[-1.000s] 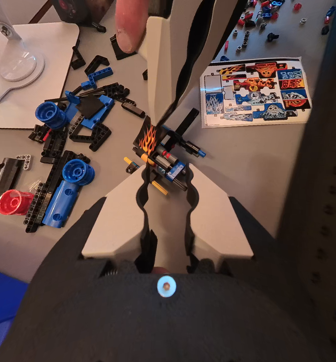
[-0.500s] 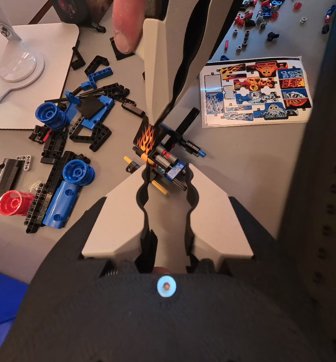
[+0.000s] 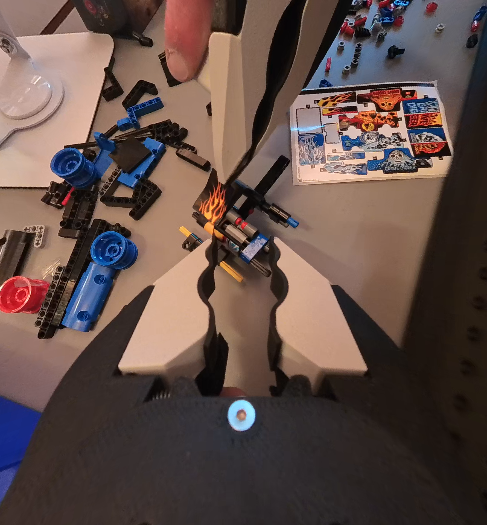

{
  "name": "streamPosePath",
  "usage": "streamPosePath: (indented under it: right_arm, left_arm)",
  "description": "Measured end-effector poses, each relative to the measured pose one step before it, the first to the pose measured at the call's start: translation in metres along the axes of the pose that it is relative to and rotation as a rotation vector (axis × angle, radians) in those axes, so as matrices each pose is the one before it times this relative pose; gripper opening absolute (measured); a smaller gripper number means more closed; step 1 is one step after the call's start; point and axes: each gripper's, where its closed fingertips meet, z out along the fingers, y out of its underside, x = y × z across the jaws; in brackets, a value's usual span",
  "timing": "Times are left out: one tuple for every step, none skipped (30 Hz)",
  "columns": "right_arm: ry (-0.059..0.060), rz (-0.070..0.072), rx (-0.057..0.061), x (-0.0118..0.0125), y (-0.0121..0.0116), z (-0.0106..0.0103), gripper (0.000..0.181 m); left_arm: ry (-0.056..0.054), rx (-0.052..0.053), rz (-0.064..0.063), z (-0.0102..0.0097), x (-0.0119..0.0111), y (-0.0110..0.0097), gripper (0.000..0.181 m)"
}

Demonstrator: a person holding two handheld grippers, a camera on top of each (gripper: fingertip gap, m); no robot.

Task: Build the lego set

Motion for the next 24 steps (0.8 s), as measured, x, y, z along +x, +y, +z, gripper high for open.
streamPosePath:
  right_arm:
    - [0.0000, -0.0011, -0.0004, 0.00000, 0.00007, 0.00004, 0.000]
    - [0.0006, 0.0004, 0.0006, 0.00027, -0.00005, -0.00019, 0.000]
    - [0.0013, -0.0002, 0.0004, 0.00048, -0.00005, -0.00027, 0.000]
    - [0.0014, -0.0018, -0.0007, 0.00047, 0.00025, -0.00025, 0.000]
    - [0.0018, -0.0016, -0.0008, 0.00080, 0.00012, -0.00035, 0.000]
    - [0.0019, -0.0009, 0.0002, 0.00089, 0.00009, -0.00031, 0.000]
    - [0.0013, -0.0016, -0.0004, 0.00073, 0.00007, -0.00032, 0.000]
    - [0.0018, -0.0022, -0.0007, 0.00090, 0.00023, -0.00030, 0.000]
    - [0.0021, -0.0002, 0.0003, 0.00109, 0.00020, -0.00026, 0.000]
    - [0.0016, 0.0016, 0.0010, 0.00110, 0.00023, -0.00017, 0.000]
    - [0.0008, 0.0016, 0.0007, 0.00084, 0.00030, -0.00006, 0.000]
    - [0.0001, 0.0006, 0.0000, 0.00080, 0.00045, 0.00003, 0.000]
    - [-0.0002, 0.0005, -0.0012, 0.00083, 0.00068, 0.00015, 0.000]
    - [0.0001, 0.0003, -0.0010, 0.00097, 0.00063, 0.00010, 0.000]
    - [0.0007, 0.0032, 0.0014, 0.00128, 0.00018, -0.00013, 0.000]
    - [-0.0005, 0.0123, 0.0060, 0.00163, -0.00031, -0.00027, 0.000]
    - [-0.0004, 0.0140, 0.0082, 0.00167, -0.00046, -0.00019, 0.000]
    - [0.0003, 0.0056, 0.0001, 0.00142, 0.00089, -0.00005, 0.000]
    - [-0.0019, 0.0037, -0.0052, 0.00088, 0.00170, 0.00037, 0.000]
    - [-0.0025, 0.0081, 0.0017, 0.00072, 0.00062, 0.00022, 0.000]
    - [-0.0022, 0.0126, 0.0059, 0.00067, -0.00002, 0.00015, 0.000]
    - [-0.0028, 0.0116, -0.0008, 0.00043, 0.00093, 0.00034, 0.000]
    - [-0.0010, 0.0034, -0.0053, 0.00034, 0.00152, 0.00040, 0.000]
    - [0.0005, 0.0070, -0.0003, 0.00074, 0.00069, 0.00020, 0.000]
  left_arm:
    - [0.0000, -0.0003, 0.0003, -0.00002, -0.00002, 0.00004, 0.033]
    - [0.0001, 0.0000, 0.0003, 0.00004, 0.00007, -0.00004, 0.033]
    - [0.0006, 0.0004, -0.0005, 0.00006, -0.00002, -0.00007, 0.032]
    - [0.0005, 0.0001, -0.0005, 0.00013, -0.00001, -0.00011, 0.032]
    - [0.0004, -0.0001, 0.0006, 0.00003, 0.00010, -0.00002, 0.032]
    - [0.0011, 0.0000, 0.0003, 0.00013, 0.00009, 0.00003, 0.032]
    - [0.0014, 0.0007, 0.0001, 0.00012, 0.00020, -0.00003, 0.031]
    - [0.0016, -0.0005, -0.0004, -0.00001, 0.00011, 0.00006, 0.031]
    - [0.0017, -0.0001, 0.0001, 0.00002, 0.00017, 0.00013, 0.030]
    - [0.0022, 0.0010, -0.0013, 0.00002, 0.00010, -0.00006, 0.030]
    - [0.0016, 0.0009, -0.0009, 0.00008, 0.00000, 0.00002, 0.029]
    - [0.0008, -0.0001, -0.0003, 0.00002, 0.00007, 0.00013, 0.029]
    - [0.0007, 0.0001, 0.0000, 0.00003, -0.00004, -0.00002, 0.029]
    - [0.0013, 0.0007, -0.0006, 0.00008, 0.00009, -0.00011, 0.029]
    - [0.0020, 0.0006, -0.0009, 0.00013, 0.00014, -0.00014, 0.028]
    - [0.0032, 0.0003, 0.0011, -0.00001, 0.00051, -0.00003, 0.027]
    - [0.0035, 0.0004, 0.0012, 0.00024, 0.00058, 0.00000, 0.026]
    - [0.0010, -0.0016, -0.0002, 0.00038, 0.00009, 0.00033, 0.025]
    - [0.0004, 0.0015, -0.0004, 0.00015, -0.00013, -0.00010, 0.025]
    - [0.0015, 0.0007, -0.0018, 0.00001, -0.00010, -0.00002, 0.025]
    - [0.0005, -0.0005, -0.0002, 0.00012, -0.00040, 0.00025, 0.025]
    - [0.0007, -0.0002, -0.0010, 0.00011, -0.00040, 0.00024, 0.025]
    - [0.0030, 0.0014, -0.0035, 0.00003, -0.00014, 0.00008, 0.025]
    - [0.0017, 0.0000, -0.0001, -0.00010, -0.00020, 0.00000, 0.025]
